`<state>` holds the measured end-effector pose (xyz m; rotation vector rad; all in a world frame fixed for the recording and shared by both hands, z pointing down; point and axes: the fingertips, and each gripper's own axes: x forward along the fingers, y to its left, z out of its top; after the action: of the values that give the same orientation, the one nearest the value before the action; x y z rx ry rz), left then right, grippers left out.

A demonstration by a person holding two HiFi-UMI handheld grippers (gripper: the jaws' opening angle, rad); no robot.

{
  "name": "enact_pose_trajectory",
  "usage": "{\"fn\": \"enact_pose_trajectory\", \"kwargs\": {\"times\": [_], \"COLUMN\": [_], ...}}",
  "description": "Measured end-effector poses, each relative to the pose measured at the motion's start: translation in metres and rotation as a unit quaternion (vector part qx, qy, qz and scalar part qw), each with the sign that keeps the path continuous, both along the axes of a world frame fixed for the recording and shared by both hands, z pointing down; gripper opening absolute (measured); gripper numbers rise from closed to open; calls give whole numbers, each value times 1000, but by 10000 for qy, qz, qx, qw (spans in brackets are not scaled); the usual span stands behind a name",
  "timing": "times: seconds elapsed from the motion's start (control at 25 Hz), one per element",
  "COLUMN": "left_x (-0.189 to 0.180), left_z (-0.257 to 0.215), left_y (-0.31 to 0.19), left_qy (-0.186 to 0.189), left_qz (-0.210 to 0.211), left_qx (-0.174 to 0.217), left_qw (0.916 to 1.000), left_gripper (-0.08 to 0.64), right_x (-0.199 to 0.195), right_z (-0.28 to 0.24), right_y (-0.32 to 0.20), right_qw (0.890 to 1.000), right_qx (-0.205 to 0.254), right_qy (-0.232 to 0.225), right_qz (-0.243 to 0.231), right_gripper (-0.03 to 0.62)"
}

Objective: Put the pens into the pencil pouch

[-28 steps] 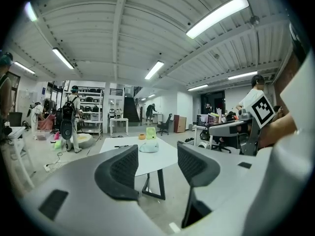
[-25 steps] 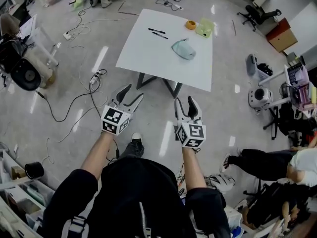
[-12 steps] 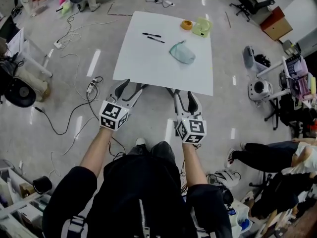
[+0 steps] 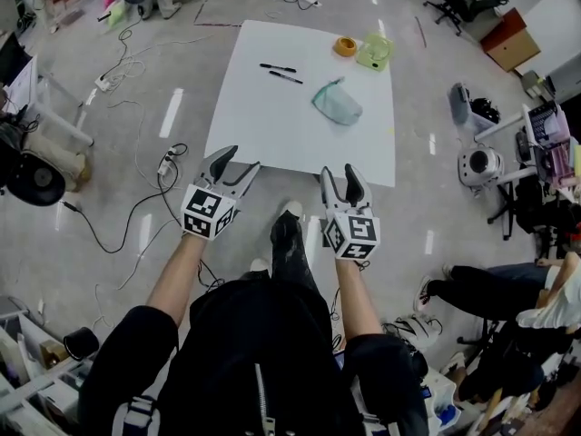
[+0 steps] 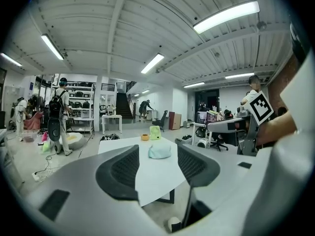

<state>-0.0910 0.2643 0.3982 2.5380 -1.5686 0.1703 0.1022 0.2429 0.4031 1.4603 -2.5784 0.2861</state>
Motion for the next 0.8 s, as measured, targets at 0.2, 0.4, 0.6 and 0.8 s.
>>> {"fn": "enact_pose_trajectory", "kwargs": {"times": [0.2,0.4,0.6,0.8], "left_x": [-9,-10,-6,-3], "left_z": [8,9,7,8], "left_y": [-38,-89,-145,-206], "left_qy": [21,48,20,18], "left_qz": [-53,-13,32,85], "left_qx": [-114,-154,-239,-295], "left_qw": [9999,9999,9997,9995], "left_gripper": [255,255,255,255], "right_x": [-5,-6,-7,-9], "right_z": [1,8,11,16], "right_y": [-46,-101,-163,-226], "right_qw": [10000,9999,9997,9995], "right_qx": [-1,-77,-209,-306], "right_qy": [-50,-81,-86,-68], "right_qz": [18,17,-39,-105], "right_gripper": [206,206,206,206]}}
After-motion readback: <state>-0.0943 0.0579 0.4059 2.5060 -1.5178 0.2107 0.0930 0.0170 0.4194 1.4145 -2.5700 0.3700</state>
